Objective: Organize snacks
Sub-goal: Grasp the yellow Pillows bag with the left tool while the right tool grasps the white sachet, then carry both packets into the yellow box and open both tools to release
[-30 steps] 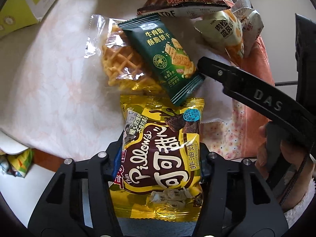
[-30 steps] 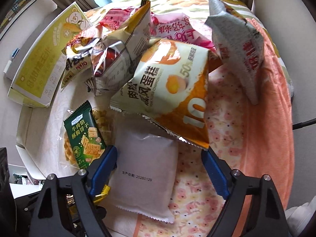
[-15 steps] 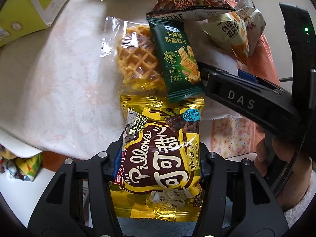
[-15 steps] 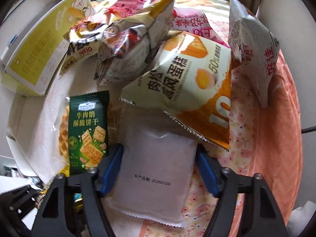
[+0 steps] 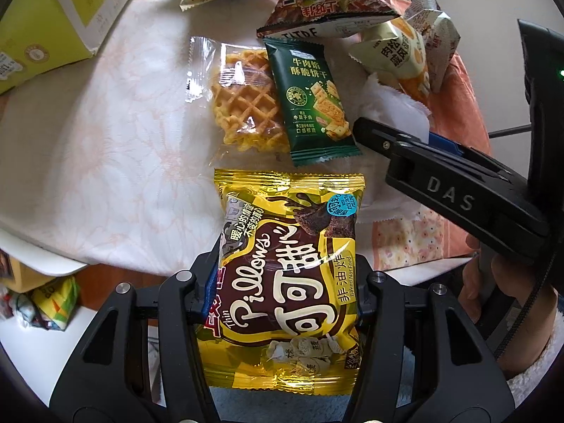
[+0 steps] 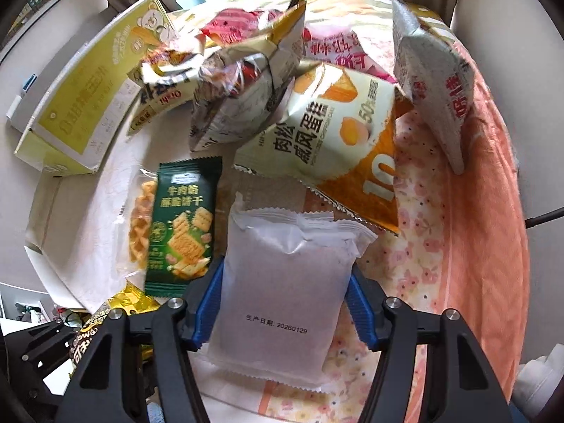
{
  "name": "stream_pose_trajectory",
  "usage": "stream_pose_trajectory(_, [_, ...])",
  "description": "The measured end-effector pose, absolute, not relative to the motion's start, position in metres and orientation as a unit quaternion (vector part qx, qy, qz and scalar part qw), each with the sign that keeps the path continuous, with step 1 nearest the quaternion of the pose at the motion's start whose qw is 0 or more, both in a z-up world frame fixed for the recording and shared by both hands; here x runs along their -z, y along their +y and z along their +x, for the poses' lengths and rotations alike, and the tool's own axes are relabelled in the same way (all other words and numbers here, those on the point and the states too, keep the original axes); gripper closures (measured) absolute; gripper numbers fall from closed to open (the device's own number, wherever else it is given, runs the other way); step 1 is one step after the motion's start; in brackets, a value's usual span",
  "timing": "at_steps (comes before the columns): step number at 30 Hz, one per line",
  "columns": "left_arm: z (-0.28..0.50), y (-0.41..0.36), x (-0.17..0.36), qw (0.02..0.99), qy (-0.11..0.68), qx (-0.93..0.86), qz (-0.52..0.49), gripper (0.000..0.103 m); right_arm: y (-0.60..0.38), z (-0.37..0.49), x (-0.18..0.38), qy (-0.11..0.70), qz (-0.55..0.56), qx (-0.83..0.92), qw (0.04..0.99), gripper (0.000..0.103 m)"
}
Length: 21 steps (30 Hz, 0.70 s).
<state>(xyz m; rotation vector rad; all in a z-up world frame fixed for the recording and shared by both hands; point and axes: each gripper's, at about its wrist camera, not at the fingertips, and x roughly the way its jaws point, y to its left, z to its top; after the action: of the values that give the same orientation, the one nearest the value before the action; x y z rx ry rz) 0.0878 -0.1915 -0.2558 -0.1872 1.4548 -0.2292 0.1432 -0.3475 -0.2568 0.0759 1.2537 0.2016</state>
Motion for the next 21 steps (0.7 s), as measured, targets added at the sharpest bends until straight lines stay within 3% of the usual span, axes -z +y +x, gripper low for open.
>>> stream_pose_trajectory(21, [0.111,-0.135,0.145,0.826,0.547,0.088,-0.105,0.053,-0.324,0.148,0.130,0.482,0.030,-0.136,0.865,0.044])
